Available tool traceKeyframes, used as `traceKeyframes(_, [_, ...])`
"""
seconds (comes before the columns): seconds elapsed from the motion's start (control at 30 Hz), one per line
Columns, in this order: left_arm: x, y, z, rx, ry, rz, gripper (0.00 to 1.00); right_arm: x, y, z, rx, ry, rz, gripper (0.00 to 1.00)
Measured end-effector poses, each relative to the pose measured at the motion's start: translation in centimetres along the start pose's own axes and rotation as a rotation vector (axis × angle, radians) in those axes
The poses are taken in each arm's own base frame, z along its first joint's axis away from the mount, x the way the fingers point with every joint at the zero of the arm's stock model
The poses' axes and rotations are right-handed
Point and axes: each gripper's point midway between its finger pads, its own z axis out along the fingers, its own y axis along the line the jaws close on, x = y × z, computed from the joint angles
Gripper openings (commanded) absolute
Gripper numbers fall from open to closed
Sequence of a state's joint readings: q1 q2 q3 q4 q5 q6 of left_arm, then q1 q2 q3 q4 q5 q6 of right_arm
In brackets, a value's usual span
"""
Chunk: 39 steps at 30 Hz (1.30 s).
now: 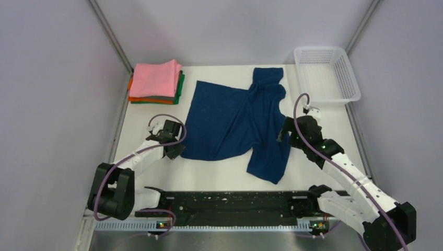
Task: Fold and stack the t-shirts
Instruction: Flatten out the tshirt
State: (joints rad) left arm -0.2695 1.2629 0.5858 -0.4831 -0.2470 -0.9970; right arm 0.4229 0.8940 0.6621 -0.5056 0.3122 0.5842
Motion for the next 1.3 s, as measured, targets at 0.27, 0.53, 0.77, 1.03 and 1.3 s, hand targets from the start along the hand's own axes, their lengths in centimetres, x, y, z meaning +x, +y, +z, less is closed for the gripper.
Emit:
traceKeyframes(0.27, [-0.2,-0.7,0.1,0.021,-0.002,0.008,0.00,4.8,0.6,-1.4,-0.001,0.152,-0.103,0.90])
traceKeyframes(0.53, [0.1,0.2,-0.4,0.008,0.002,0.023,0.00,13.2,1.4,-5.2,-0.042,0.385,-0.247,0.77])
traceKeyframes(0.77, [0.1,0.6,-0.8,0.017,-0.008,0.024,0.00,17.3,0.6,-4.0,0.040,0.499,-0.333,0.62])
traceKeyframes(1.03, [0.4,1.0,-0.7,0.010,-0.003,0.030,0.00,18.4,1.0,-2.6,0.049,0.502,-0.331,0.47])
traceKeyframes(1.3, [0.3,0.9,-1.0,0.018,-0.008,0.031,0.00,18.3,1.9,-2.2,0.026,0.480,-0.290,0.00])
